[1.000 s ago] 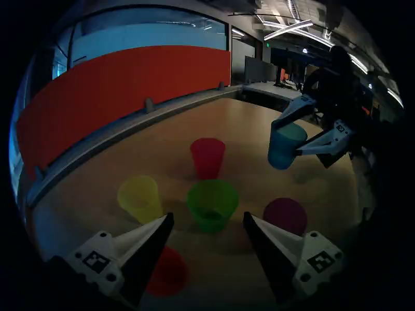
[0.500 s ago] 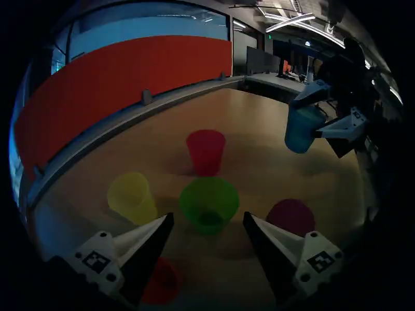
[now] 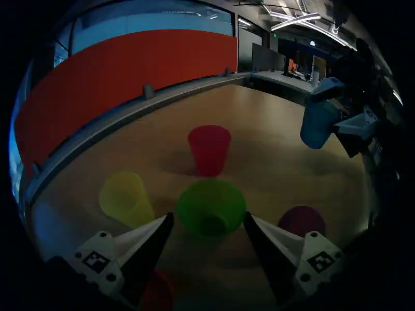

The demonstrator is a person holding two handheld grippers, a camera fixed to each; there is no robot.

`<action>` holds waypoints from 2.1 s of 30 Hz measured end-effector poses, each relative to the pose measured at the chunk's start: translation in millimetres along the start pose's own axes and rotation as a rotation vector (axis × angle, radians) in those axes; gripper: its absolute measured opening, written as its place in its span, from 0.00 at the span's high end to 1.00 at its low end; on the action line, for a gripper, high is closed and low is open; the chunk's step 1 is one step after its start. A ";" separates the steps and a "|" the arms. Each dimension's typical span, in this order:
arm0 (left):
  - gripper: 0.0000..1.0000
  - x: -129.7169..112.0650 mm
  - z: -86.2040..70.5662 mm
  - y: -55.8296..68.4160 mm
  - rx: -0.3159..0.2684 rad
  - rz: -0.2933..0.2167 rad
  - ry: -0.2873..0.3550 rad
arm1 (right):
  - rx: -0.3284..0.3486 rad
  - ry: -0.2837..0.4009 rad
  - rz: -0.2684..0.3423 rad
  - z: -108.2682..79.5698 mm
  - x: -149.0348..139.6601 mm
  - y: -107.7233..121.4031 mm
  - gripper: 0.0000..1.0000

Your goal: Pour water

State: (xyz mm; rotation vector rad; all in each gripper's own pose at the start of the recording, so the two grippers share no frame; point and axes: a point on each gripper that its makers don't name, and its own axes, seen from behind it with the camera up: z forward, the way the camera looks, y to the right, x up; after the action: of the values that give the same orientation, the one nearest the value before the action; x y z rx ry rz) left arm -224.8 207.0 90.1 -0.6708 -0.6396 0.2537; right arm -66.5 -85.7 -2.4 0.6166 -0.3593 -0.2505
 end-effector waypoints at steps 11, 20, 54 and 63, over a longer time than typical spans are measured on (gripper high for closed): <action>0.01 2.9 9.6 2.8 0.002 -0.016 0.011 | -0.005 0.005 -0.003 -4.0 2.2 1.0 0.07; 0.13 5.0 14.7 -3.6 0.034 -0.027 0.037 | 0.000 0.002 -0.006 -3.1 1.7 -1.8 0.08; 0.13 61.3 -102.8 -2.8 0.069 -0.065 0.303 | 0.019 0.071 -0.019 -6.6 45.0 -34.5 0.08; 0.12 70.8 -138.3 0.2 0.078 -0.071 0.382 | 0.035 0.109 -0.009 -5.3 61.6 -49.6 0.07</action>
State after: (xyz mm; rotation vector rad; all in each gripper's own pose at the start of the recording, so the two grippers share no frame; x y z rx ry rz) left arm -83.1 167.7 39.6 -0.5998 -0.2848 0.0798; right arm -14.4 -142.6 -20.7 0.6635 -0.2565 -0.2190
